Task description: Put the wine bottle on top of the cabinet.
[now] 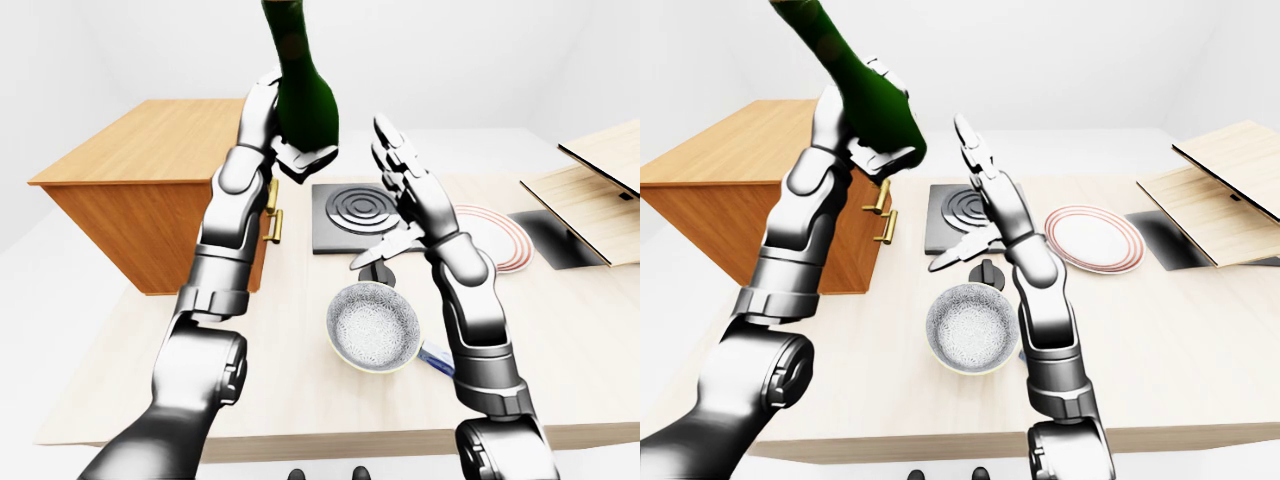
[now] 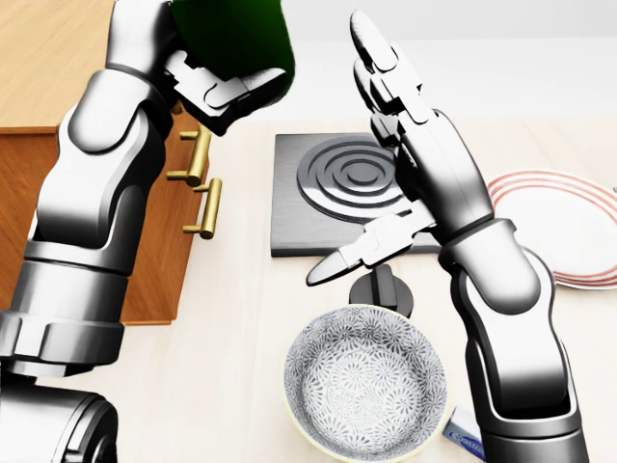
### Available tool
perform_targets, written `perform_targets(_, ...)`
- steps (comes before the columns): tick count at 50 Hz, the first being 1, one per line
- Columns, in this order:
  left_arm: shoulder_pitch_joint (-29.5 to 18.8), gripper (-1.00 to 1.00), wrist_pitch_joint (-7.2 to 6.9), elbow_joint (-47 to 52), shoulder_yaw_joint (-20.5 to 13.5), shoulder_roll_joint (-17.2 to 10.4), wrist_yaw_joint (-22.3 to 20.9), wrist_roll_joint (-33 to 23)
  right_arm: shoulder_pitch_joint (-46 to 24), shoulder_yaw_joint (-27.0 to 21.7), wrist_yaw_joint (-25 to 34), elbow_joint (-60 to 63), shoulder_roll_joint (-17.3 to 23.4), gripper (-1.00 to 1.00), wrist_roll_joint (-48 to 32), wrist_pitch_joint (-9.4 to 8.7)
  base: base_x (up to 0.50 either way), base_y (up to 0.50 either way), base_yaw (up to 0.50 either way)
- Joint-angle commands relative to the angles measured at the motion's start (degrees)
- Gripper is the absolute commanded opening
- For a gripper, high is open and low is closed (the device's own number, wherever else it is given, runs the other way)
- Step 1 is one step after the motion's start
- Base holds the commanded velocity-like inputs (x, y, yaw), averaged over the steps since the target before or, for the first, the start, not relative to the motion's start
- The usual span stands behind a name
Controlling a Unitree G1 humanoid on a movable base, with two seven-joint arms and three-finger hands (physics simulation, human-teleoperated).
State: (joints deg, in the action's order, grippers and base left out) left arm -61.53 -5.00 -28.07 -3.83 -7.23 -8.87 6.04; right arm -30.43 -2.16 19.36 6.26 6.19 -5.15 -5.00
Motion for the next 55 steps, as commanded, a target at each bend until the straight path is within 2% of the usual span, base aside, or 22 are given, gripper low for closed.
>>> perform_targets(1,-7.88,-1.0,0.0,-13.11,-2.3,-4.78,-0.36,3.3,1.8,-0.27,-0.02,1.6,0.17,1.0,0.14,0.0,0.0,0.0,0.0)
perform_targets(4,-9.7,-1.0,0.17,-15.31,-2.58,-5.72,-0.44,3.27,1.64,-0.31,-0.04,0.97,0.18,1.0,0.25,0.0,0.0,0.0,0.0)
perform_targets(17,-13.87,-1.0,4.23,-23.85,-3.69,-9.08,-1.21,2.84,2.46,-0.17,-0.16,0.82,0.02,1.0,0.27,0.0,0.0,0.0,0.0)
perform_targets(27,-16.99,-1.0,6.06,-28.75,-4.5,-11.66,-1.66,2.51,2.75,0.0,-0.34,0.71,-0.29,1.0,0.36,0.0,0.0,0.0,0.0)
perform_targets(38,-19.36,-1.0,7.53,-32.95,-5.31,-14.34,-1.64,2.05,3.05,-0.01,-0.36,0.18,-0.27,1.0,0.44,0.0,0.0,0.0,0.0)
perform_targets(47,-21.01,-1.0,7.88,-34.53,-5.57,-15.98,-2.05,1.25,3.55,0.07,-0.37,0.43,-0.45,1.0,0.5,0.0,0.0,0.0,0.0)
perform_targets(55,-21.54,-1.0,8.88,-36.71,-5.71,-17.6,-2.71,-0.27,3.81,0.08,-0.38,0.19,-0.47,1.0,0.56,0.0,0.0,0.0,0.0)
